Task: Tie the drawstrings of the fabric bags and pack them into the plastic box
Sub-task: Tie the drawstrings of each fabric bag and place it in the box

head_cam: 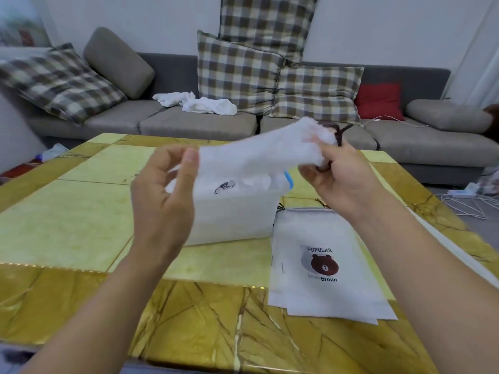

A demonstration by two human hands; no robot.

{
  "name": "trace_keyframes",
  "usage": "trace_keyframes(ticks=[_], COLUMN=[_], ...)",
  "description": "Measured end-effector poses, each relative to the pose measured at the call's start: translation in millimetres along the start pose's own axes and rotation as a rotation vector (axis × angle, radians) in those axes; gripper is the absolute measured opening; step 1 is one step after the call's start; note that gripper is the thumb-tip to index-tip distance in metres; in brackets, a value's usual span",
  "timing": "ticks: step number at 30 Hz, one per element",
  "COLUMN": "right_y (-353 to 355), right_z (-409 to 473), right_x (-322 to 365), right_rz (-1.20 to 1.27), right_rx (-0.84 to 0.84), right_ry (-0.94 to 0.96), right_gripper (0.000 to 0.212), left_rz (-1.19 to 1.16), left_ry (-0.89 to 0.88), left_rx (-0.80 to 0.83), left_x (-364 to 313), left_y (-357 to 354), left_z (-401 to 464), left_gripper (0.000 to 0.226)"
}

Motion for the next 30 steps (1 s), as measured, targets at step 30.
trace_keyframes(ticks=[30], right_y=[-61], right_z=[88], right_x=[-118], right_rz=[-2.050], right_rx=[0.425], right_ry=[-0.337], right_gripper=[0.045], left_rz=[0.688], left_ry=[-0.056], left_rx=[0.614], left_x=[107], left_y=[-16], left_z=[-4], left_gripper=[0.039])
Point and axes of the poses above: each hand's wrist, its own z-axis towards the middle knuckle, its own y-axis out of the back of the hand, x = y × z, the point moved 9 cm from there along z, towards the middle knuckle, and after that the axes turned 8 degrees about -y, right-handed, at the moved point
